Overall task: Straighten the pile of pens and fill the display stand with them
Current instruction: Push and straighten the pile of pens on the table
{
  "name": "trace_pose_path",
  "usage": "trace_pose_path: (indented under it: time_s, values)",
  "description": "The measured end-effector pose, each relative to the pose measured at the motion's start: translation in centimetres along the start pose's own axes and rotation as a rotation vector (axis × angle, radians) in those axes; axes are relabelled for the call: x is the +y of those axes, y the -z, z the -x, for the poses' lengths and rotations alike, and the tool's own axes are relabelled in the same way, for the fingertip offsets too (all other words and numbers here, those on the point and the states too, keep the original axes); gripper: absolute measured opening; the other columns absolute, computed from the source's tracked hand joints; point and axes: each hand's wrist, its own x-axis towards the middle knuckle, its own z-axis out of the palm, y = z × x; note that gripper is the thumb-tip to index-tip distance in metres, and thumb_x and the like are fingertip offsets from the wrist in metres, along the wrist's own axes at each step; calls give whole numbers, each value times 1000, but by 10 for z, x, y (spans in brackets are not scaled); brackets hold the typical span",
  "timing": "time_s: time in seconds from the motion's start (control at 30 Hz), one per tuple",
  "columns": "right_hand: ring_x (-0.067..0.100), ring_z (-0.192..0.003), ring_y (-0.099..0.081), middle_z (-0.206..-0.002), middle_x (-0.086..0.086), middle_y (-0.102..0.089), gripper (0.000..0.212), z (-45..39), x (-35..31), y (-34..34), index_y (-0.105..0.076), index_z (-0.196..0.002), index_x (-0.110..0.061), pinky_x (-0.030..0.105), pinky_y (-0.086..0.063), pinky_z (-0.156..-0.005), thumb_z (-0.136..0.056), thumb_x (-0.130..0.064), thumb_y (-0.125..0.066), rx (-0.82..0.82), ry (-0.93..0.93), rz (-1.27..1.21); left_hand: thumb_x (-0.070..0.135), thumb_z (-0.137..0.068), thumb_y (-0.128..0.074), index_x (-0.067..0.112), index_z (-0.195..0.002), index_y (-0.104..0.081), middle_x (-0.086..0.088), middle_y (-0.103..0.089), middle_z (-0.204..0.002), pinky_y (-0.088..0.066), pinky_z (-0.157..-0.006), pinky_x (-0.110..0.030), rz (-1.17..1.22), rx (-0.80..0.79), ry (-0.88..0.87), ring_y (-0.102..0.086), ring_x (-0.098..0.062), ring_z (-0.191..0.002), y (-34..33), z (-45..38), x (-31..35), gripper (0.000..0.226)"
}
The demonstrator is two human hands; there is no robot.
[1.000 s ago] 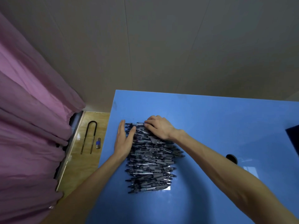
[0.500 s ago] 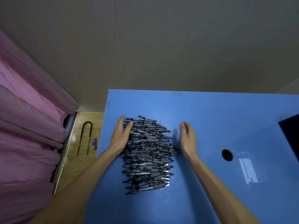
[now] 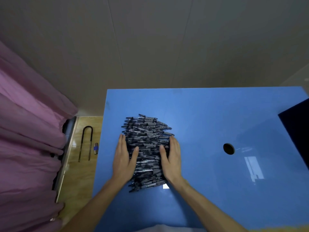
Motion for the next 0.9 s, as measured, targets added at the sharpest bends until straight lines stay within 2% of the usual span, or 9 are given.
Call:
trace_pose_path:
  time_s: [0.07, 0.17, 0.3, 0.43, 0.63, 0.73, 0.83, 0.9]
  values:
    - [4, -155, -5, -169, -8, -14, 70, 3, -3, 0, -19, -162, -15, 28, -8, -126, -105, -51, -40, -22, 31, 27, 71, -97, -31, 17, -165, 1, 6, 1, -172, -13, -127, -35, -12, 14, 0, -4, -9, -157, -2, 0, 2, 92]
    - [2, -154, -9, -168, -10, -15, 70, 6, 2, 9, -18, -162, -16, 25, -12, -125, -105, -46, -44, -19, 114, 9, 66, -99, -39, 20, -165, 0, 6, -3, -172, -16, -127, -38, 84, 33, 36, -7, -11, -157, 3, 5, 1, 90]
    - [11, -156, -7, -169, -1, -14, 74, 8, 17, 15, -16, -162, -12, 41, -14, -128, -105, -52, -38, 75, -27, 51, 76, -92, -33, 24, -165, 1, 9, -4, -171, -17, -128, -43, 135, 58, 111, -8, -12, -157, 10, 10, -6, 96]
    - [12, -157, 4, -170, 1, -9, 87, 13, 8, 0, -11, -163, -10, 36, -1, -128, -99, -65, -29, 26, -11, 158, 79, -91, -32, 25, -164, 5, 7, -1, -172, -12, -128, -42, 94, -1, 79, -4, -13, -158, 2, 9, 0, 98]
    - [11, -156, 1, -170, 1, -7, 81, 20, -4, -7, -7, -163, -11, 30, -1, -127, -104, -55, -39, -47, 54, 168, 77, -93, -36, 20, -163, 11, 4, 8, -172, -10, -127, -36, -2, -23, 17, 2, -11, -157, -3, 8, 5, 102]
    - [10, -156, 4, -170, -1, 0, 83, 21, -4, -5, -2, -163, -11, 33, -1, -128, -103, -56, -39, -37, 84, 181, 74, -96, -35, 18, -163, 10, 2, 6, -172, -11, -129, -39, -53, 1, -2, 0, -14, -158, -1, 8, 4, 99]
    - [12, -156, 10, -170, 1, 8, 87, 17, -1, -1, 3, -162, -9, 34, 3, -128, -103, -59, -36, -3, 54, 251, 77, -93, -30, 14, -163, 8, 0, 10, -172, -3, -129, -36, -145, 35, -37, 5, -13, -158, 4, 5, 1, 102]
    - [14, -156, 10, -170, 5, 8, 90, 12, 0, 1, 5, -162, -8, 34, 4, -127, -102, -62, -34, -29, 29, 285, 80, -92, -29, 14, -163, 9, -2, 12, -172, -1, -129, -36, -151, 28, 1, 7, -14, -158, 8, 0, -1, 105]
